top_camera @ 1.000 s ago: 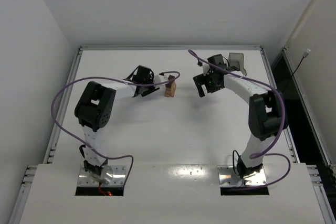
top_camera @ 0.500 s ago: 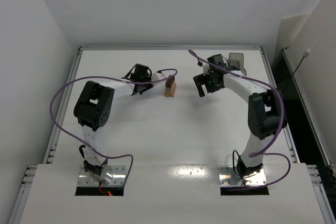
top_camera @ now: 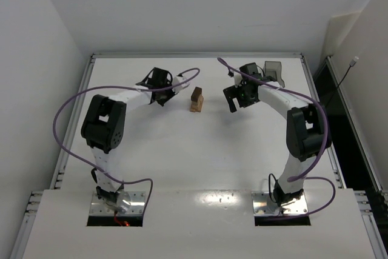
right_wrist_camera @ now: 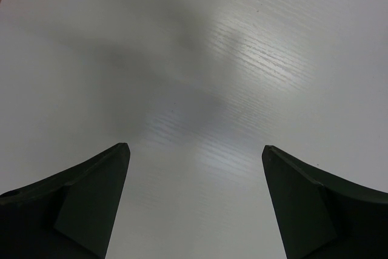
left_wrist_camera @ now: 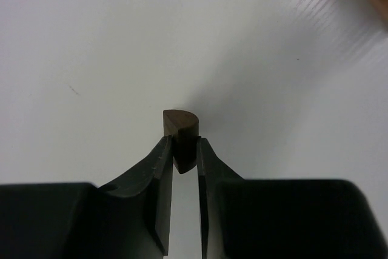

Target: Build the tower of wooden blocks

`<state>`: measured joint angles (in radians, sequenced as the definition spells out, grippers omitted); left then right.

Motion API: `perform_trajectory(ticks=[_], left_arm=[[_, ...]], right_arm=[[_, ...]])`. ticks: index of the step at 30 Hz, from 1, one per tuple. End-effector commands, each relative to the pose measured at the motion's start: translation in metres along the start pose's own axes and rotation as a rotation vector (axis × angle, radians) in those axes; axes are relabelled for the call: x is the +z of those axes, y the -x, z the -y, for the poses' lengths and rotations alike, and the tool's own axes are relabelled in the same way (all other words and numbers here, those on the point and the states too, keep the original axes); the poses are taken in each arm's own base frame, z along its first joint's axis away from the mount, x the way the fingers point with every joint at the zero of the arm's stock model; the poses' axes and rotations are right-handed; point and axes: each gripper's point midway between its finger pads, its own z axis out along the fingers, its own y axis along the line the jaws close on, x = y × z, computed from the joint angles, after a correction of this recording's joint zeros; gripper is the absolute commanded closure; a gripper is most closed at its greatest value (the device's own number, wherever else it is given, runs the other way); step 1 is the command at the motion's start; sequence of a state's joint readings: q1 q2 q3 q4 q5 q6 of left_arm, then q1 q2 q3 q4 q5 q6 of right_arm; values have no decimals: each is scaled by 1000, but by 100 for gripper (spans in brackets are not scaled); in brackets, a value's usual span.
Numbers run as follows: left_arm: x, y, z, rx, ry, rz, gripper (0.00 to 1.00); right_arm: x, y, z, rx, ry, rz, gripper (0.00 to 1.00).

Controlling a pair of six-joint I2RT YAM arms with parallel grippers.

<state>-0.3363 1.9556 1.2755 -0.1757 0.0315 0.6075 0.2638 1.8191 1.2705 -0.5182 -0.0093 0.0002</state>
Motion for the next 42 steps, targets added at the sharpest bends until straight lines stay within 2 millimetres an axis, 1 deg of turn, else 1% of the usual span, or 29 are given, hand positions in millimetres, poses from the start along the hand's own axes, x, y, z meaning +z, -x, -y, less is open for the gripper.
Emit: perform_trajectory(ticks=[1,3,5,6,7,8,10,11,12,14,15,17,20,22,23,26,27,28,29,30,31,32,34,35,36,37,39,40,42], left_arm=[[-63,64,-34,-173,8,179,100],[-82,68,-36,-279,-27,193,100],[-108,87,-42,-331,-51,254,100],[-116,89,-33,-393,-94,247,100],[-128,96,-38,-425,-110,273,100],[-135,99,-34,-464,-168,290,100],[-155,102,-22,-553,-272,299,100],[-166,111,-14,-574,-359,332,100],[-172,107,-5,-613,-429,320,100],[-186,115,12,-669,-582,342,100],[-193,116,14,-699,-635,355,100],[-204,121,32,-778,-819,360,100],[-209,119,47,-819,-929,345,100],[-211,117,46,-823,-940,348,100],[-214,118,47,-821,-953,354,100],[-215,114,45,-853,-986,357,100],[-217,116,46,-851,-1003,365,100],[-216,116,46,-869,-1006,360,100],[-218,119,46,-868,-1020,372,100],[-220,119,48,-865,-1047,384,100],[-221,118,45,-874,-1056,397,100],[-223,120,46,-894,-1085,398,100],[-227,117,49,-929,-1152,406,100],[-228,118,49,-920,-1169,425,100],[-229,116,47,-954,-1184,416,100],[-230,114,51,-968,-1221,411,100],[-230,114,47,-984,-1226,417,100],[-232,114,47,-981,-1237,421,100],[-233,116,45,-977,-1244,429,100]], right_arm=[[-21,33,0,-11,2,106,12],[-25,36,-2,-12,12,120,12],[-33,40,-4,-14,19,147,12],[-34,40,-4,-14,18,156,12],[-43,46,-5,-17,25,183,12],[-46,45,-8,-19,37,194,12],[-55,51,-14,-22,50,245,13],[-68,60,-16,-27,58,291,13],[-73,62,-18,-30,70,306,13],[-80,65,-20,-25,81,325,13],[-87,71,-22,-20,92,345,13],[-97,81,-21,-22,88,374,13],[-116,98,-30,-25,100,416,15],[-131,113,-29,-28,97,451,16],[-129,113,-34,-26,108,438,17],[-144,131,-42,-33,134,509,21],[-156,127,-45,-13,148,553,23],[-177,148,-51,-32,178,695,24],[-181,141,-61,-52,205,733,26],[-211,147,-75,-89,238,817,26],[-219,149,-85,-114,275,844,27],[-224,152,-90,-122,283,855,27],[-224,148,-104,-118,331,840,30],[-220,148,-104,-102,338,843,30],[-228,147,-111,-108,353,870,31],[-233,145,-122,-106,389,891,32],[-246,141,-134,-132,433,950,32],[-248,139,-141,-133,462,945,33],[-242,125,-165,-184,559,912,35]])
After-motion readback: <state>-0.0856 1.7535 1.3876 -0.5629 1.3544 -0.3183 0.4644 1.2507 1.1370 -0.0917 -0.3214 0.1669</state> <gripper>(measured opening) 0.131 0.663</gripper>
